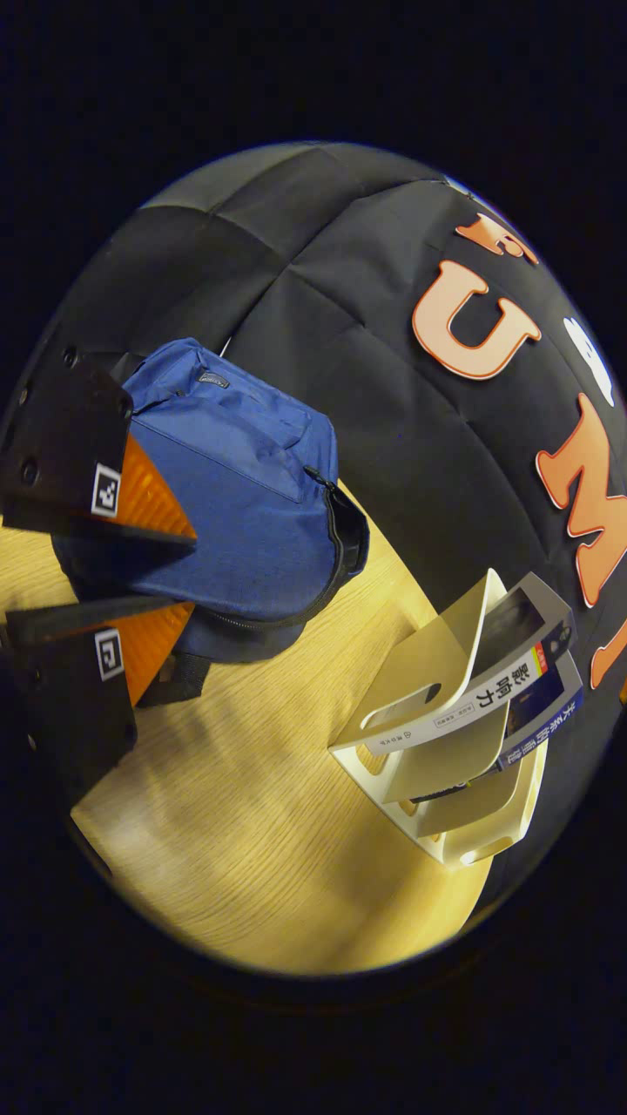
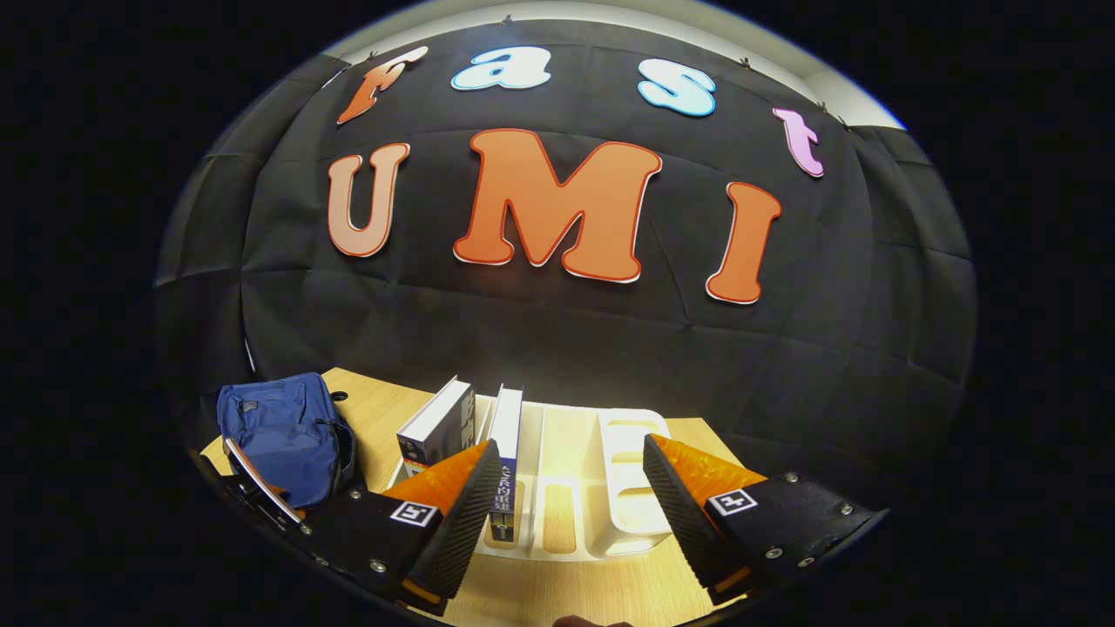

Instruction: Open the schoolbag, grab two books from the bookshelf and put them into the schoolbag.

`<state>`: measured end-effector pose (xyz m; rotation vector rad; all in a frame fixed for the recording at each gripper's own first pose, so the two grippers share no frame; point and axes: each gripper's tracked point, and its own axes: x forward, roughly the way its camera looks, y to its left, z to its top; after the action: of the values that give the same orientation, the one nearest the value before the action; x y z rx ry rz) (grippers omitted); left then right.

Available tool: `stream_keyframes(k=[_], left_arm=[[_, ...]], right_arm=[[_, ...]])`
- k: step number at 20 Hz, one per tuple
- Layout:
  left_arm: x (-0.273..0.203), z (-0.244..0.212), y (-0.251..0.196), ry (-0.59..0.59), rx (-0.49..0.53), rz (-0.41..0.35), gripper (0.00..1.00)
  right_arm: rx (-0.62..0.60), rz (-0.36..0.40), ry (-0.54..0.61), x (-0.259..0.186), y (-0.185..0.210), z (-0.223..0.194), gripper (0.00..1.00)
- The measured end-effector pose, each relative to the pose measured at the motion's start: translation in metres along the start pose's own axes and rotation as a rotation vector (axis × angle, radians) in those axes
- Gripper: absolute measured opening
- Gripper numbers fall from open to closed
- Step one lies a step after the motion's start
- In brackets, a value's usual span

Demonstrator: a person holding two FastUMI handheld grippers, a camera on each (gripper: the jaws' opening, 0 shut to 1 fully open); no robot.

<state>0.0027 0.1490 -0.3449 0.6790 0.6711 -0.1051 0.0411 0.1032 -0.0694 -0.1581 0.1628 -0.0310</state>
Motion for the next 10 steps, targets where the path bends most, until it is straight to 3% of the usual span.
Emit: stream_keyframes(k=[3, 4, 10], left_arm=[[-0.003, 0.01, 0.018, 0.024, 0.001, -0.019, 0.1], [-0.005, 0.014, 0.024, 0.029, -0.015, -0.03, 0.06], [-0.024, 0.041, 0.083, 0.027, -0.101, -0.096, 0.03]], right_arm=[[-0.003, 0.052, 0.037, 0.01, 0.02, -0.001, 0.96], [-0.01, 0.063, 0.05, 0.015, 0.027, 0.002, 0.97], [-0.003, 0.167, 0.145, 0.04, 0.079, 0.01, 0.96]])
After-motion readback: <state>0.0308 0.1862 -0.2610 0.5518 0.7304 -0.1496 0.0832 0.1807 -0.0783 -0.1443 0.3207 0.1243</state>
